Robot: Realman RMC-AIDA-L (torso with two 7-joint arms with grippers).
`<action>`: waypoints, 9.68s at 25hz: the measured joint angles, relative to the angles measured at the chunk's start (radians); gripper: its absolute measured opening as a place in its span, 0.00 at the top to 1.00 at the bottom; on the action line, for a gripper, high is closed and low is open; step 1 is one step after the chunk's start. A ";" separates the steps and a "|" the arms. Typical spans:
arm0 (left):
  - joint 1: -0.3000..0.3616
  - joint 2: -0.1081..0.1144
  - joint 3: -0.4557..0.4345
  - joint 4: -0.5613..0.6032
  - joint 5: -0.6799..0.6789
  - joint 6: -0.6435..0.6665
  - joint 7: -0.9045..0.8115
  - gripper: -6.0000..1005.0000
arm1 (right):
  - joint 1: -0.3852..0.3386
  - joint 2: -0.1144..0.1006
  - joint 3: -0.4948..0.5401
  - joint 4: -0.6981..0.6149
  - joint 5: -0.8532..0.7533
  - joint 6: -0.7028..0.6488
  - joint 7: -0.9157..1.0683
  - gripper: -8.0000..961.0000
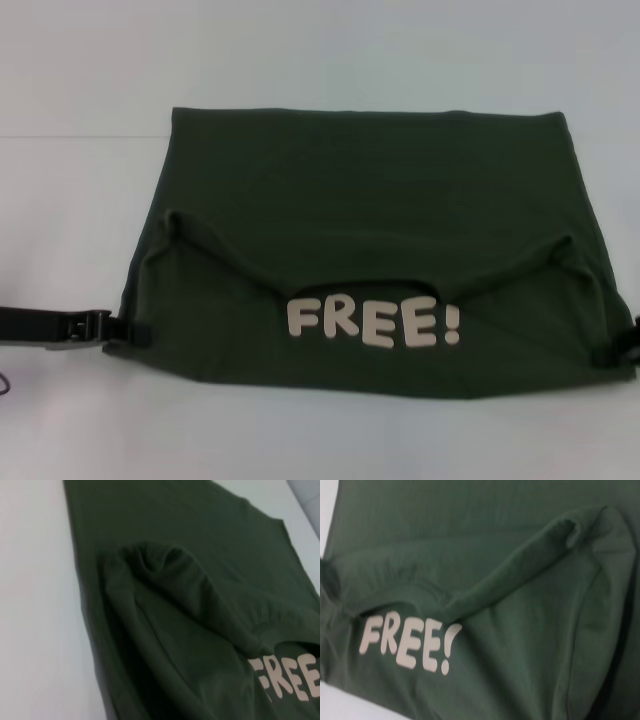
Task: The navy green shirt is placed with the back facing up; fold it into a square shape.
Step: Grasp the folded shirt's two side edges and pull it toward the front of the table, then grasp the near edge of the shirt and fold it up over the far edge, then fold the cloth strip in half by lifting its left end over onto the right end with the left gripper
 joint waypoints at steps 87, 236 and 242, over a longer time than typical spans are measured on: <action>-0.067 -0.062 -0.320 -0.045 -0.173 -0.206 0.062 0.95 | 0.102 0.077 0.339 0.111 0.231 0.391 -0.187 0.95; -0.008 -0.083 0.044 -0.101 -0.202 -0.299 -0.109 0.16 | -0.008 0.231 -0.291 0.128 0.585 0.250 -1.323 0.03; -0.020 -0.092 0.046 -0.100 -0.200 -0.296 -0.106 0.16 | -0.008 0.231 -0.291 0.128 0.585 0.249 -1.324 0.03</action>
